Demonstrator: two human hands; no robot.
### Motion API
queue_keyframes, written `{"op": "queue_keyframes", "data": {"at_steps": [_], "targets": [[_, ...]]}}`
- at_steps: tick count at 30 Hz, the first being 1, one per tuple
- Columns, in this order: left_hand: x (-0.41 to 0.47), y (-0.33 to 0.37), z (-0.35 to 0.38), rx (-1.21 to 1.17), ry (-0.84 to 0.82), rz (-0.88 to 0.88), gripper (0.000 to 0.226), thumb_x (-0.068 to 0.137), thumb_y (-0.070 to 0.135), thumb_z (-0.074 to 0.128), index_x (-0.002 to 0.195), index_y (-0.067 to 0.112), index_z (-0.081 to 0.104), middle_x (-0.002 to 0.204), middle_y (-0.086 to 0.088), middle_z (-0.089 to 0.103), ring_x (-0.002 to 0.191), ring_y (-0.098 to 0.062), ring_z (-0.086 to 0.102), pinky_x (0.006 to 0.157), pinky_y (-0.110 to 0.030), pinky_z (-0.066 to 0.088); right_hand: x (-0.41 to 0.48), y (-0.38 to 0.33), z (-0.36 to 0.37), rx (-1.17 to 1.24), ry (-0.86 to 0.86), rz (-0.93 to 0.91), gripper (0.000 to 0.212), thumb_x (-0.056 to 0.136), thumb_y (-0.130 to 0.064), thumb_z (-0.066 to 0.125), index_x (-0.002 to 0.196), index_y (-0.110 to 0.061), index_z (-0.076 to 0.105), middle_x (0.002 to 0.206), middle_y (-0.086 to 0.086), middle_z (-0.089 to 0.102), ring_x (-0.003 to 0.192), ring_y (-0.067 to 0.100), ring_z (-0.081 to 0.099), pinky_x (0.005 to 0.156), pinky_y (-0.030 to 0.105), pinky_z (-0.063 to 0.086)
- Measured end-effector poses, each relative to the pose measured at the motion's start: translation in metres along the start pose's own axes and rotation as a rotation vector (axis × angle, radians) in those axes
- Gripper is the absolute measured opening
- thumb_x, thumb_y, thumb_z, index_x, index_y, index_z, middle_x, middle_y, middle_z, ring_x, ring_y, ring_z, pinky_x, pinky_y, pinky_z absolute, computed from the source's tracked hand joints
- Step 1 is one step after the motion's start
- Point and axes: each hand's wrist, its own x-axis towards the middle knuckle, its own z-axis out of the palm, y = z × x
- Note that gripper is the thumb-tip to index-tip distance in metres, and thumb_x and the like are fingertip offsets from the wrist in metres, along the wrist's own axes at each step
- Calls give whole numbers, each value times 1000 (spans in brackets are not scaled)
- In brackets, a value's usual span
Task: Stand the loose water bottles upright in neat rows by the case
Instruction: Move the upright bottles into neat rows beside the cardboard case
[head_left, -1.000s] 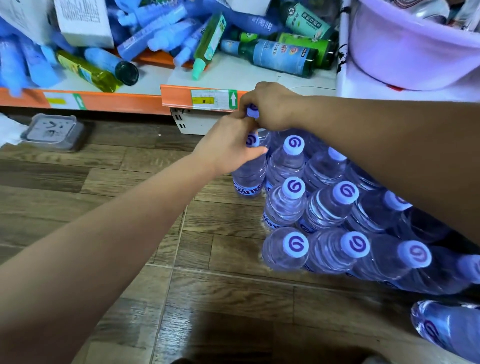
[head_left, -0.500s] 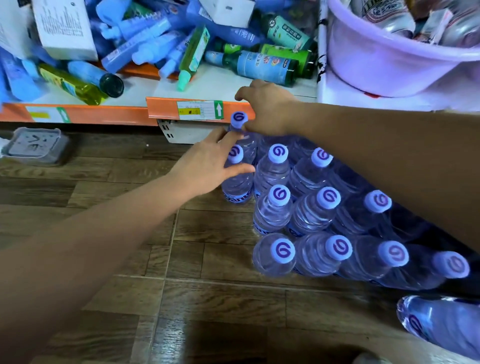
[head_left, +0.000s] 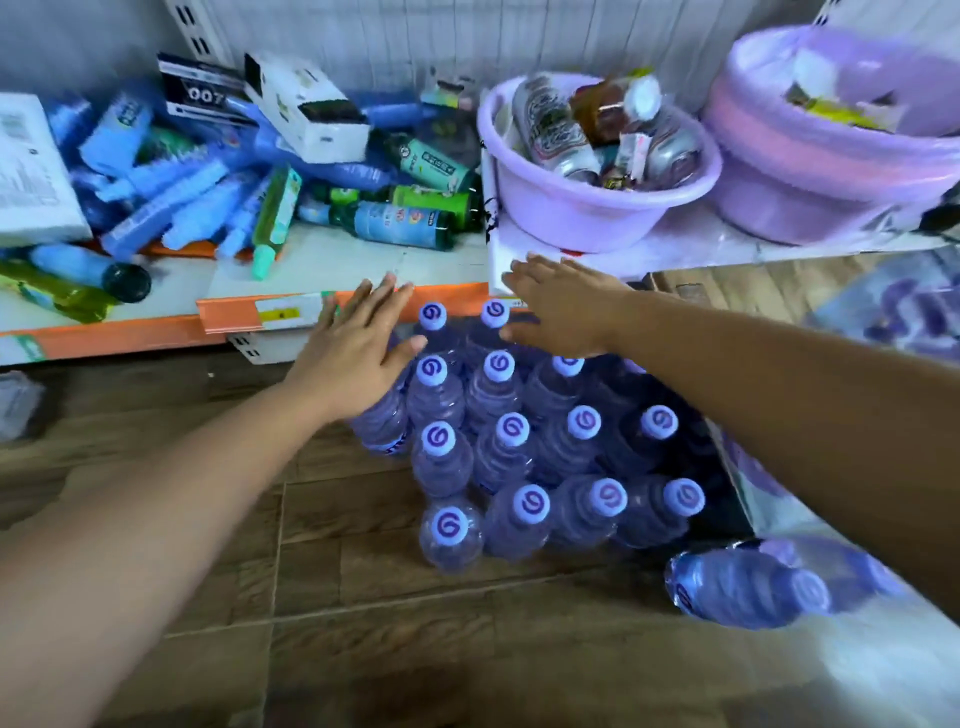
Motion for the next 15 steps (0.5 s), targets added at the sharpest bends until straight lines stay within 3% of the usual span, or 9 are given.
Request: {"op": "queue_keyframes", "data": {"at_steps": [3, 7, 15], "targets": [[1, 24, 0, -18, 22, -16, 60, 94, 42, 41, 147, 21, 22, 157, -6, 17, 144, -24, 20, 117, -46, 20, -18, 29, 12, 6, 54, -25, 68, 96, -48, 40, 149, -10, 21, 156, 12, 21, 145, 27, 18, 118, 42, 21], [-16, 80, 1, -18, 107, -112, 44, 91, 25, 56, 132, 10, 50, 133, -18, 46, 123, -34, 47, 104, -40, 38, -48, 66, 35, 30, 107, -58, 54, 92, -39, 51, 136, -10, 41, 132, 20, 47, 123, 37, 44, 99, 46, 42], [-69, 213, 45, -85, 96, -163, 32, 92, 25, 54, 122, 15, 58, 116, -9, 58, 106, -32, 58, 88, -43, 49, -133, 99, 63, 67, 112, -288, 30, 93, -25, 45, 121, -13, 51, 120, 10, 53, 118, 29, 46, 91, 39, 47]]}}
